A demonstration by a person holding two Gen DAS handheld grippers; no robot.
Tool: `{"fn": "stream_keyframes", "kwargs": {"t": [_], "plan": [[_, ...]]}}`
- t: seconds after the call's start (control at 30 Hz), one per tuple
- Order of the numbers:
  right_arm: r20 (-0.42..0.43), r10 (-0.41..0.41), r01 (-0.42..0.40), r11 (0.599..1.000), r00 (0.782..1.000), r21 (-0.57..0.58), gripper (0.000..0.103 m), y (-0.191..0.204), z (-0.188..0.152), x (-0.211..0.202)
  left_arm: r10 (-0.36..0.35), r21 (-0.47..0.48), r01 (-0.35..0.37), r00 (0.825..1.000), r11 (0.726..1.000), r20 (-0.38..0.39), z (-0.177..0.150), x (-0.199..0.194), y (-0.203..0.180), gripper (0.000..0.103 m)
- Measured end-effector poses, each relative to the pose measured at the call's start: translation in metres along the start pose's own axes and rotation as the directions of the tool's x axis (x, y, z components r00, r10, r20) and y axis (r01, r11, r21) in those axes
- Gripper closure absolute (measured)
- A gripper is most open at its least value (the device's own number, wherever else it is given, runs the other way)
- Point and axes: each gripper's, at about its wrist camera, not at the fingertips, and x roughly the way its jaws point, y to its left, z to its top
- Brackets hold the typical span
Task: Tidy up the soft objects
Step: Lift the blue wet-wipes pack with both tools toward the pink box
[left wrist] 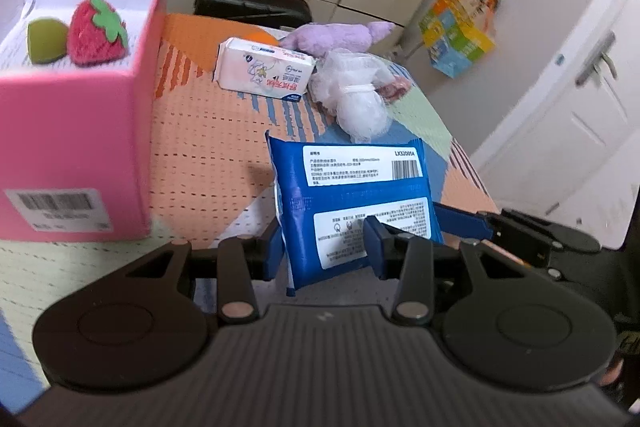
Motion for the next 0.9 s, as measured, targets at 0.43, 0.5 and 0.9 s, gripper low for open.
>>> {"fn": "stream_keyframes", "kwargs": {"t": [0.43, 0.5, 0.9], "plan": [[-0.038, 0.052, -0.05, 0.997, 0.998, 0.053, 0.042, 0.04, -0.01, -0.03, -0.053, 0.011, 0.054, 0.996, 0.998, -0.072, -0.013, -0.05, 0.02, 0.063], [-0.053, 0.064, -0.061, 0.996, 0.997, 0.059, 0.042, 0.045, -0.012, -0.032, -0.054, 0.003, 0.054, 0.996, 0.999, -0.076, -0.019, -0.058, 0.023, 0.063], [-0.064, 0.146, -0.144, 0.989, 0.987, 0.029, 0.04, 0.095, -0.024, -0.052, -0.049, -0.033, 0.046, 0.995, 0.998, -0.085, -0.045, -0.121, 0.054, 0.062]]}}
